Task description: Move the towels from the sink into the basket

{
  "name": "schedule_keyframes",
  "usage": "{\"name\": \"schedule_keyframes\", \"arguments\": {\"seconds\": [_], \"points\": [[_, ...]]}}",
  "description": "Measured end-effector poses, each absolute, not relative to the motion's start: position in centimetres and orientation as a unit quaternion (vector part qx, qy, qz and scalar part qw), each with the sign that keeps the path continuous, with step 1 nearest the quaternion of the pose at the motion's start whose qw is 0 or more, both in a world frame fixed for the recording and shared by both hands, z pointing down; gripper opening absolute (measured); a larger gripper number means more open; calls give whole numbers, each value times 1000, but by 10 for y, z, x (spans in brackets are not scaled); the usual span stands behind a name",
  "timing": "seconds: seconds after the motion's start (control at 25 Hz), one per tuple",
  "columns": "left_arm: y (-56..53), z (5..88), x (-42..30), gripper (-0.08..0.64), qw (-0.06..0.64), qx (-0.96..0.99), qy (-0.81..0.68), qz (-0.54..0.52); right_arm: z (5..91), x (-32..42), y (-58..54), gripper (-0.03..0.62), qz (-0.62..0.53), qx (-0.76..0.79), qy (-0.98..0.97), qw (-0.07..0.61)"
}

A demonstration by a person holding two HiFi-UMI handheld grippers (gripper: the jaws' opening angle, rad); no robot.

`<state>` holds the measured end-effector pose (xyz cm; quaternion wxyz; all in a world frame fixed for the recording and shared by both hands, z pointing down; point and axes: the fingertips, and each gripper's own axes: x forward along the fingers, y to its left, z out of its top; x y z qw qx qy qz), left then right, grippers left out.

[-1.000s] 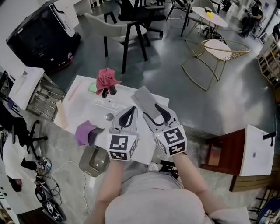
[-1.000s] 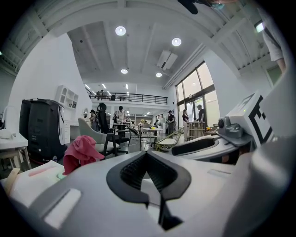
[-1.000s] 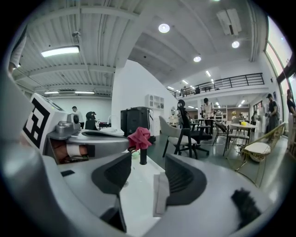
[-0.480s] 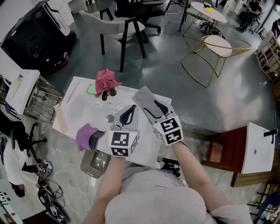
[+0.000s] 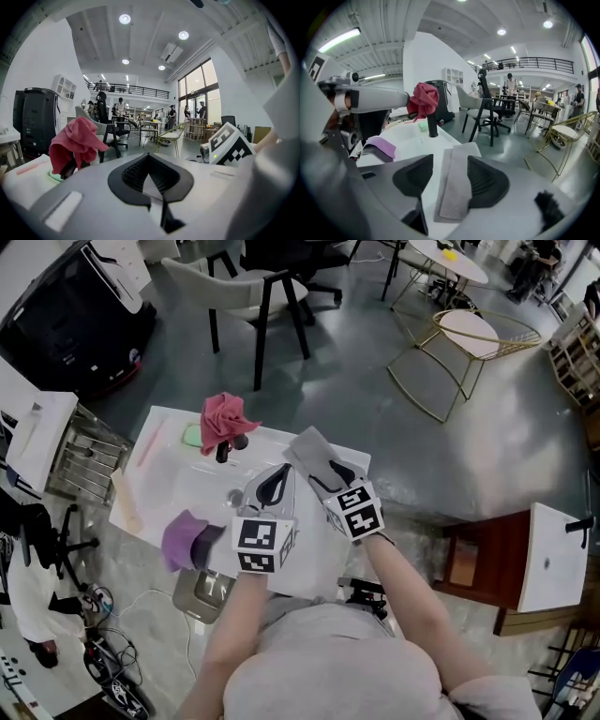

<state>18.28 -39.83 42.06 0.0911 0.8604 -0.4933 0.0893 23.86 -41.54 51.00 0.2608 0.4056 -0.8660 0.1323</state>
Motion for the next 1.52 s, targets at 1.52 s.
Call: {"name": "schedule_keyframes", "arguments": {"seconds": [1.52], "points": [[-407, 445, 172, 5, 134, 851, -499, 91, 583, 246, -424, 29, 133, 373, -824, 405]]}}
